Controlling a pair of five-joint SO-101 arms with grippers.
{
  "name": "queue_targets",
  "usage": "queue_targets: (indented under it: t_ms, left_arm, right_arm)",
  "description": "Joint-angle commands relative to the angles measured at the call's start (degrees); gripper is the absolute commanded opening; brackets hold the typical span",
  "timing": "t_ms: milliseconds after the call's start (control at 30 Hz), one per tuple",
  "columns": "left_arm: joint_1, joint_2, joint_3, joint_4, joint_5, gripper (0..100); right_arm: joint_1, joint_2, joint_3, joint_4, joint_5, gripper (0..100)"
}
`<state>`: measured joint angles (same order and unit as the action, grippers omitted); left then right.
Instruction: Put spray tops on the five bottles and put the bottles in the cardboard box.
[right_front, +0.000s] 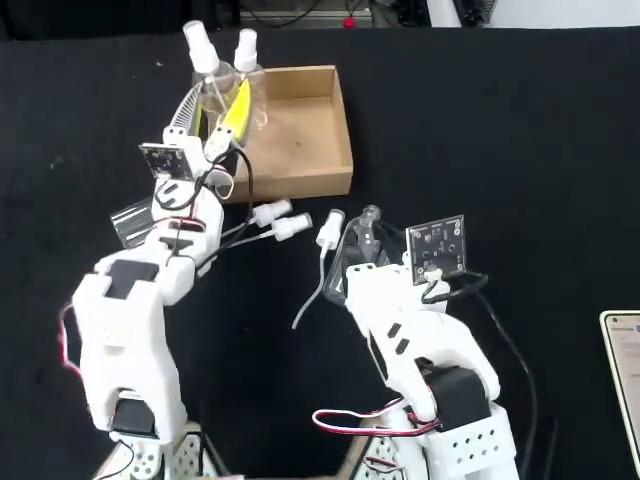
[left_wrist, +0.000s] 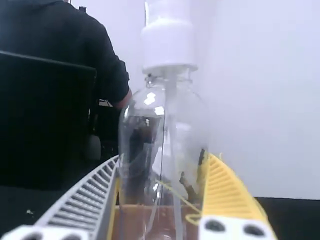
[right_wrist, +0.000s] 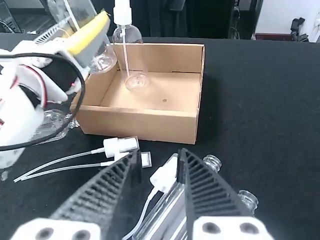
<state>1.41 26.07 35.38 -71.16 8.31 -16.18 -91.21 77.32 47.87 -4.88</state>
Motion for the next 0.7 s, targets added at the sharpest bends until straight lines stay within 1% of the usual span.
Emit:
queue_targets:
  t_ms: [0, 100, 333, 500, 667]
  left_arm:
    - [2.59, -7.38, 1.19, 0.18, 0.18, 17]
    - [2.33, -9.14, 1.54, 0.88, 0.18, 17]
    - [2.24, -11.52, -0.75, 12.13, 0.44, 17]
    - [2.15, -11.16, -0.66, 12.84, 0.26, 17]
    - [1.27, -11.60, 0.48, 12.75, 0.44, 17]
  right_arm:
    - [1.23, -0.66, -0.57, -1.58, 0.26, 11.3]
    - [1.23, -0.66, -0.57, -1.58, 0.26, 11.3]
    - [1.23, -0.66, -0.40, -1.58, 0.26, 11.3]
    - [1.67, -0.66, -0.57, -1.58, 0.26, 11.3]
    - [11.78, 0.48, -7.25, -1.23, 0.09, 11.3]
